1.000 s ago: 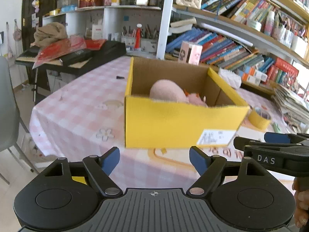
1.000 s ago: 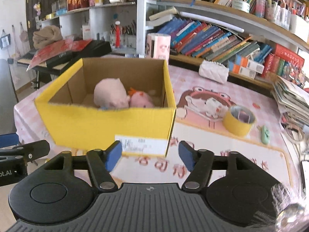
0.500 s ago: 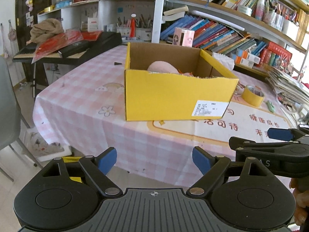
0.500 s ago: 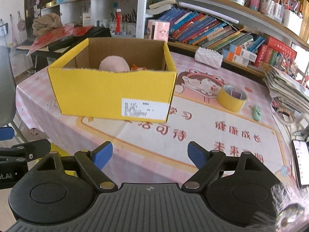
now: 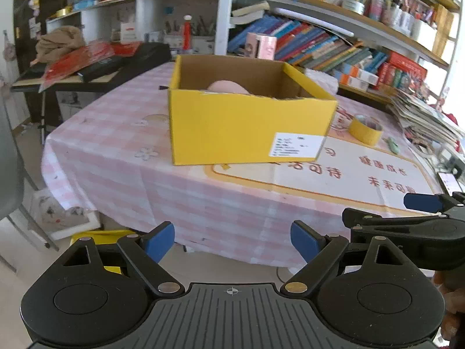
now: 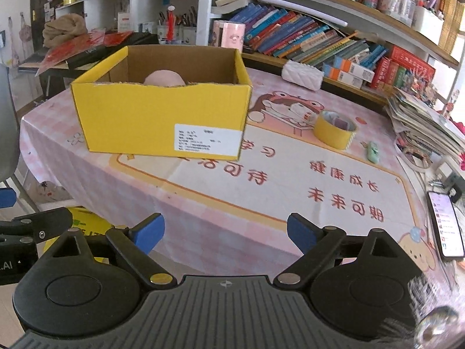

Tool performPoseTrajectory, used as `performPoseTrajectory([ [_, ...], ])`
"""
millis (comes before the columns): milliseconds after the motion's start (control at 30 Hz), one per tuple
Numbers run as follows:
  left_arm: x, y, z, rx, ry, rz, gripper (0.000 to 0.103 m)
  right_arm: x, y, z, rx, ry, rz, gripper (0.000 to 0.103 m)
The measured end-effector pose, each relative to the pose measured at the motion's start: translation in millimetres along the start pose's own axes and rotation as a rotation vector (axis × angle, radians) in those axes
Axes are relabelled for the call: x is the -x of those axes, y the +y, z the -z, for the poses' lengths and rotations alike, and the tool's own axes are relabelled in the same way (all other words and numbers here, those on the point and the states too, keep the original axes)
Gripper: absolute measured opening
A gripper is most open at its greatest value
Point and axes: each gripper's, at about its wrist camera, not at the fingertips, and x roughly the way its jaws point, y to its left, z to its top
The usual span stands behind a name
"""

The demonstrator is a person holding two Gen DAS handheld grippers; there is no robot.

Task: Organize objects
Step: 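Withdraw both tools from the box toward the tape roll and stapler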

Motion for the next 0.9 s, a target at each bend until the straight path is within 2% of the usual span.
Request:
performPoseTrajectory([
  [567, -22.3, -74.3, -2.1, -0.173, 0.043, 0.191, 0.089, 20.0, -74.7, 36.3, -0.17, 0.04, 0.187, 0.091],
  [900, -40.5, -114.1, -11.6, -0.231, 0.055, 0.246, 0.089, 20.0, -117.1, 43.3, -0.245, 0.057, 0.26, 0.091],
])
